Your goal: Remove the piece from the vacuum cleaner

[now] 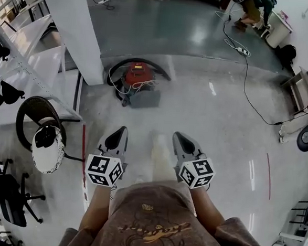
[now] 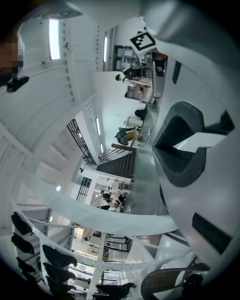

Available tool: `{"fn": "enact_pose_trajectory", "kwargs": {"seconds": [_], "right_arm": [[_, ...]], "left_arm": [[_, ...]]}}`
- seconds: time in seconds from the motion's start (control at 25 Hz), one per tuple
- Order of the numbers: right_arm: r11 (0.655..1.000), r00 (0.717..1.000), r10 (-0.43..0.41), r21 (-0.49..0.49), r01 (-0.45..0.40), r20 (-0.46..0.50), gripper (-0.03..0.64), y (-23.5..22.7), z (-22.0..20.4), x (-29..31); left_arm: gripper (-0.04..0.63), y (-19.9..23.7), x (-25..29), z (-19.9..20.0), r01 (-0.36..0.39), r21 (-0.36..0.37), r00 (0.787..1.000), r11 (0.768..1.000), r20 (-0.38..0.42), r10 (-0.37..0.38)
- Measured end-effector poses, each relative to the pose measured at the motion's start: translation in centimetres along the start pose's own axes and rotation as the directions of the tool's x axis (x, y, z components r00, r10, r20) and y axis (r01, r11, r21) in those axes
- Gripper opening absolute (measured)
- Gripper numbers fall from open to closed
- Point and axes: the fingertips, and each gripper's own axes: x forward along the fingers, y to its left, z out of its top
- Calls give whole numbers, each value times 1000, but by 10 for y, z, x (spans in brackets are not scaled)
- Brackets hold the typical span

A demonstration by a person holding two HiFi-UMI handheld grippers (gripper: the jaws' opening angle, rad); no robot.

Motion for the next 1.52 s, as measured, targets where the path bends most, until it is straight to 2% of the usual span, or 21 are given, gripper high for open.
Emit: {"fn": "enact_pose_trajectory", "kwargs": {"seconds": [0.32,0.56,0.84,1.12,1.52], "right_arm": [[1000,1000,17,26,-17,-1,0,-24,7,60],[998,999,45,38,-45,-9,0,-57,29,122],[992,991,125,23,-124,-44,0,-100,65,199],[981,978,194,21,-193,-76,0,-140,86,269],[977,975,210,39,-208,-71,0,-162,103,318]], "left_arm": [[2,36,48,5,-17,-14,1000,1000,-6,17],[2,64,106,27,-32,-26,999,999,-11,31],[2,94,182,67,-79,-48,997,996,-9,79],[2,123,250,87,-127,-70,992,989,-11,127],[2,146,292,112,-147,-76,989,986,19,148]]}}
